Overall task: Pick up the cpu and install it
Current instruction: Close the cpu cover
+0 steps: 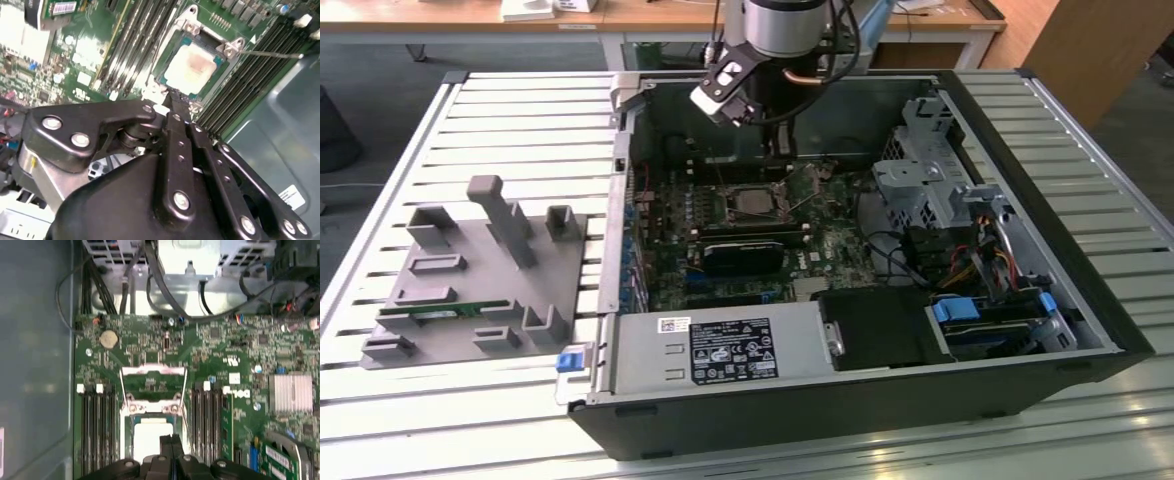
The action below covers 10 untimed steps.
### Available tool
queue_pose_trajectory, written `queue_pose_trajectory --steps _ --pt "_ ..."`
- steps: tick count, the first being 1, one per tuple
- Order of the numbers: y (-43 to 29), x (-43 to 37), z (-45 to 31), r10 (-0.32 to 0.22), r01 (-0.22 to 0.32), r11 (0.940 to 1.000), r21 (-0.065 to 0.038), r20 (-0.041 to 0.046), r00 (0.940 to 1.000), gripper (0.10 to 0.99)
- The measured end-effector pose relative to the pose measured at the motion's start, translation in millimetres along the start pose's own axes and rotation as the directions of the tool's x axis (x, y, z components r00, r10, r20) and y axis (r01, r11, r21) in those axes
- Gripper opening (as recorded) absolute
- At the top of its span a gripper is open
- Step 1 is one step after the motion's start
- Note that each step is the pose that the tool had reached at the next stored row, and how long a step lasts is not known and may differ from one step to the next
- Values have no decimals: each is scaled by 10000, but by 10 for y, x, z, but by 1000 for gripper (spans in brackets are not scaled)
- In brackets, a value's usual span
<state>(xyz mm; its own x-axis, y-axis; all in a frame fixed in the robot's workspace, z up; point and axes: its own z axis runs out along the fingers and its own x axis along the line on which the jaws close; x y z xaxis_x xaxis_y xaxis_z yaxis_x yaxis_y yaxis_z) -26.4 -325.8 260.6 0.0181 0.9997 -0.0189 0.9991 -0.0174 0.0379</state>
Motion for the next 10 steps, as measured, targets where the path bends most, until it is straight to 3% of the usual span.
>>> queue_pose_trajectory --steps 4,10 --pt "129 11 12 -15 15 10000 3 -8 10000 106" --pt "248 42 22 -14 14 10000 3 -8 10000 106"
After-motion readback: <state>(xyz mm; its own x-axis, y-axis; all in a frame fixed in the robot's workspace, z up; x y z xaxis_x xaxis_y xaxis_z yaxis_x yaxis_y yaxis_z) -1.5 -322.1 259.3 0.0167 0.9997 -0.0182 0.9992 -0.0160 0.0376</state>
